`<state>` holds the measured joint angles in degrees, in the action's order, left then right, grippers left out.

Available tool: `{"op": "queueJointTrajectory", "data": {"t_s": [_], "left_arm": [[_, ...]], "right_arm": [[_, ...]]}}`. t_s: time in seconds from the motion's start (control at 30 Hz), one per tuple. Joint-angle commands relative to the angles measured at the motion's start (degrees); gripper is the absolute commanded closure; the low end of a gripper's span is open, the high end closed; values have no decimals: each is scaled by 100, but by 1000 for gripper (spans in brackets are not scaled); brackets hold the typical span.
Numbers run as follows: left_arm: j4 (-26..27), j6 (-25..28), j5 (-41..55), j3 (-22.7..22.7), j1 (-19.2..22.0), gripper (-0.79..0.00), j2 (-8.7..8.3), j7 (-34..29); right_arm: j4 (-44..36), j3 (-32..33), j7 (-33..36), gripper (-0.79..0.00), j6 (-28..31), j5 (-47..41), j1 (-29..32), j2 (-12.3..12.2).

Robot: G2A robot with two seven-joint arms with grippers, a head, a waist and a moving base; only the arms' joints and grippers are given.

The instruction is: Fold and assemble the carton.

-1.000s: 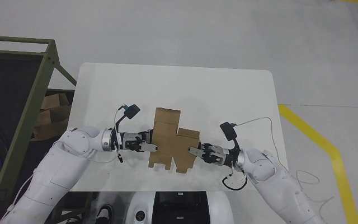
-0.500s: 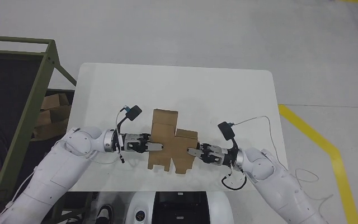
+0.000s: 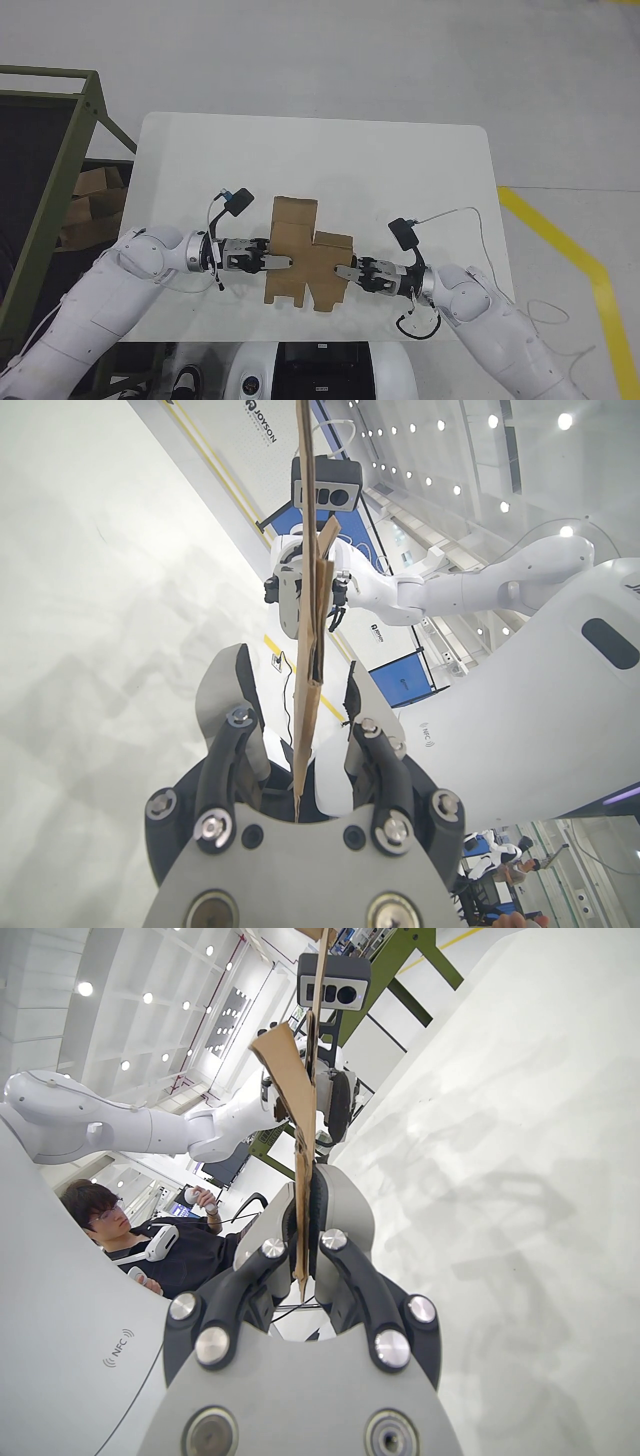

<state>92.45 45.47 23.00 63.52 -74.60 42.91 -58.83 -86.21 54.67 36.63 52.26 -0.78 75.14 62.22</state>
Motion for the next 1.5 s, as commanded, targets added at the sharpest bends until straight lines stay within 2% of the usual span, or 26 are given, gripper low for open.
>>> {"op": "queueJointTrajectory", "data": {"t_s": [0.0,0.5,0.63,0.7,0.73,1.03,1.17,1.2,1.23,1.27,1.33,1.4,1.43,1.47], "left_arm": [[-8,24,15,-40,19,-388,-19,25],[-84,154,132,-274,148,-376,-143,155],[-89,206,140,-331,170,-351,-173,207],[-93,232,134,-359,181,-320,-188,233],[-91,242,138,-377,186,-256,-194,243],[-117,311,133,-523,255,0,-242,312],[-162,334,157,-585,296,0,-255,335],[-166,335,167,-600,309,0,-258,336],[-165,343,172,-608,318,0,-260,344],[-172,353,178,-622,328,0,-263,354],[-173,375,189,-647,344,0,-270,376],[-185,410,214,-666,350,0,-277,412],[-191,431,222,-674,352,0,-281,432],[-197,446,229,-680,352,0,-285,447]], "right_arm": [[3,-9,5,0,-1,-6,-4,-3],[45,-90,20,0,-40,-39,-76,-11],[37,-100,10,0,-33,-38,-74,-16],[38,-105,14,0,-32,-33,-77,-19],[40,-110,14,0,-36,-40,-78,-20],[65,-136,9,0,-27,-56,-99,-27],[77,-157,-7,0,-35,-66,-114,-26],[79,-160,-15,-117,-34,-68,-116,-26],[80,-162,-17,-191,-34,-67,-118,-25],[81,-165,-21,-237,-35,-66,-121,-26],[82,-170,-25,-379,-35,-65,-126,-27],[79,-167,-42,-422,-39,-52,-125,-28],[74,-167,-51,-486,-35,-48,-119,-29],[70,-168,-55,-594,-27,-45,-114,-31]]}}
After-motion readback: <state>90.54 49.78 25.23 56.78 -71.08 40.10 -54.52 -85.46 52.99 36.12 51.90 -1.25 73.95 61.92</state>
